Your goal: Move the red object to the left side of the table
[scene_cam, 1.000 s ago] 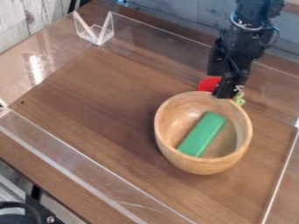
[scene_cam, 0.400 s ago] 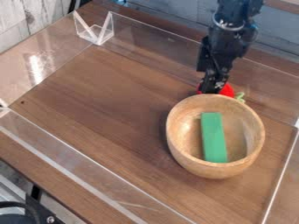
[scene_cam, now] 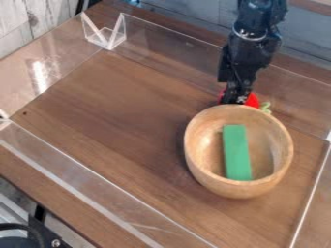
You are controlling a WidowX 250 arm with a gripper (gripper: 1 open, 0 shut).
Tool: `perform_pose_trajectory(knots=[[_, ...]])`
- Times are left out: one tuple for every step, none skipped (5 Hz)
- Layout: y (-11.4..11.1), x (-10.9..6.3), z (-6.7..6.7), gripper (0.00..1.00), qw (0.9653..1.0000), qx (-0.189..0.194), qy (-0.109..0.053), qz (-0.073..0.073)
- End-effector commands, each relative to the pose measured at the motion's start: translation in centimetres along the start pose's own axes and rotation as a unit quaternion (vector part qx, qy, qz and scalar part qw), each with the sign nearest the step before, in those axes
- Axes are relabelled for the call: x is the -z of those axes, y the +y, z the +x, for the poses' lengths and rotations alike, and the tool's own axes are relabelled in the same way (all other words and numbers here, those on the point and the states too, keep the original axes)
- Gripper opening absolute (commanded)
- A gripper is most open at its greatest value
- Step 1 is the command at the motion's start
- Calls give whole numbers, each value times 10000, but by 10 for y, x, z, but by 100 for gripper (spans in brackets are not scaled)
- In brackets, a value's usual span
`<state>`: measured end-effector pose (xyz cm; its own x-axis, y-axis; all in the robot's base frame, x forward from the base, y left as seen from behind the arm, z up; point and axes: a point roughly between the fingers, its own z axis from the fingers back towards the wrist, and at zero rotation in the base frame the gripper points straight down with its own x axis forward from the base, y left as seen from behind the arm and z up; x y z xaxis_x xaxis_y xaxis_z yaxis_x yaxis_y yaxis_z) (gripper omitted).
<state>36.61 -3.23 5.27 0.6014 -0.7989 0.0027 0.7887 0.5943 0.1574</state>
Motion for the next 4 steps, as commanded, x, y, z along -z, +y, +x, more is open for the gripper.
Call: perform_pose_trajectory(knots=[[-1,-12,9,100,9995,-173,-218,181],[-4,-4,10,100,9994,-101,-287,157],[-7,2,11,100,9993,-22,-329,147],[-8,7,11,100,9993,52,-352,152]])
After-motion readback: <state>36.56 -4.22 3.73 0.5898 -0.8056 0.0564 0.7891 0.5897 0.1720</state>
